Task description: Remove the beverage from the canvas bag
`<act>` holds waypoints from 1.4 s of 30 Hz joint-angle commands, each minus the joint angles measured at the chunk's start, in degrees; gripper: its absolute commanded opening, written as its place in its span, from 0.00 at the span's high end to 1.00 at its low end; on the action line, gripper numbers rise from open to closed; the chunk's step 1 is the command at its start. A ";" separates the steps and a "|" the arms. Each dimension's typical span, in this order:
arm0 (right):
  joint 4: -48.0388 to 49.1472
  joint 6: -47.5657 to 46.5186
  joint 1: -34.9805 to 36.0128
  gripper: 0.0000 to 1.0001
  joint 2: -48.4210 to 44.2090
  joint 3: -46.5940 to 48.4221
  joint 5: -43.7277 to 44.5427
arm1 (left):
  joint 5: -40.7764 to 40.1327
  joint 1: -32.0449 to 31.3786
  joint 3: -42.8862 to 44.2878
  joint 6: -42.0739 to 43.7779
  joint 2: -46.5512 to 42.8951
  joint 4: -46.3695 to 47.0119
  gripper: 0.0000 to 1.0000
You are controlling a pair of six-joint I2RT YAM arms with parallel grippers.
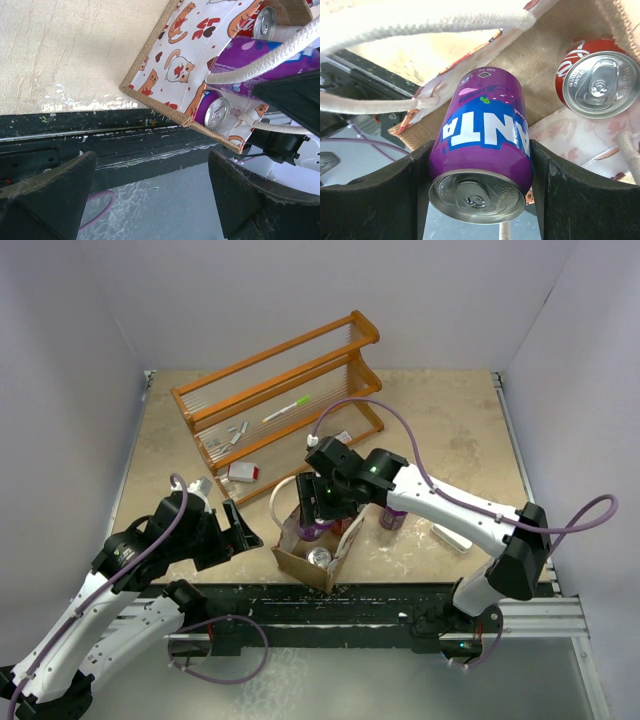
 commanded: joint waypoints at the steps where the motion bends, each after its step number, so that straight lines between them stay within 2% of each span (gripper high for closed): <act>1: 1.95 0.73 -1.81 0.78 -3.61 3.81 -2.08 | 0.78 -0.29 0.66 -1.11 0.08 0.69 0.05; 19: 8.08 -3.93 -9.79 0.81 -16.38 4.35 -2.27 | 0.82 -0.29 0.42 -1.54 1.16 2.09 0.05; 24: 5.52 -6.32 -10.91 0.85 -19.85 5.17 5.08 | 1.37 -0.27 0.06 -1.47 2.27 3.55 0.05; 30: -2.47 -6.40 -11.15 1.00 -23.12 5.35 17.80 | 2.32 -0.30 -0.69 -1.38 3.96 5.85 0.05; 35: -7.32 -1.93 -11.13 1.00 -26.32 2.33 26.33 | 3.20 -0.27 -1.02 -0.85 5.95 8.32 0.05; 42: -15.47 9.56 -11.16 1.00 -29.45 -3.55 30.84 | 4.68 -0.25 -0.92 0.17 9.11 10.94 0.01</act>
